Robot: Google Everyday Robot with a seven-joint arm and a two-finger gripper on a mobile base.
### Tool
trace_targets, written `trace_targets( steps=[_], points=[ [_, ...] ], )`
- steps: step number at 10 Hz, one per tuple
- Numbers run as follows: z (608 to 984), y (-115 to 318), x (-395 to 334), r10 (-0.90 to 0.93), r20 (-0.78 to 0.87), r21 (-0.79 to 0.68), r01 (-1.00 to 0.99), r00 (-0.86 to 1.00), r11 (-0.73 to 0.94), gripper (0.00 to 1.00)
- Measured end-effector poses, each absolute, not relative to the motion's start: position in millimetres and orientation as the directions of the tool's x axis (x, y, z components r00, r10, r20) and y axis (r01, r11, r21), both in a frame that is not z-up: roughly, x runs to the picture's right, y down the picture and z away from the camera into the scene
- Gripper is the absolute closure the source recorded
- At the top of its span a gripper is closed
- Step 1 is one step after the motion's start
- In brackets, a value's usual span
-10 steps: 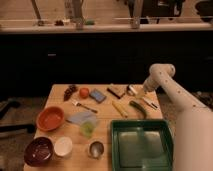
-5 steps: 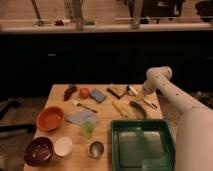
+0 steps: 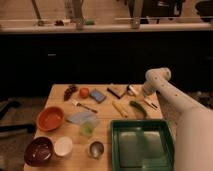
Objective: Place brush in metal cup
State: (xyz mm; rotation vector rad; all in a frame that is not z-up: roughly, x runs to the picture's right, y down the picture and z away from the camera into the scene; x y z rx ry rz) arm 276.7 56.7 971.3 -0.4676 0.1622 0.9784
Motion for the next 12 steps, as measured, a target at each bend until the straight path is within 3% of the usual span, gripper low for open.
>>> trace_targets(
  steps=[6,7,12],
  points=[
    [989,60,285,0.745,-0.374,-0.307,-0.832,0.552,0.462,0.21],
    [990,62,285,0.742,-0.377,-0.31,-0.83,0.555,0.463,0.26],
    [991,65,282,0.725,-0.381,-0.338,-0.816,0.574,0.469,0.76]
  ],
)
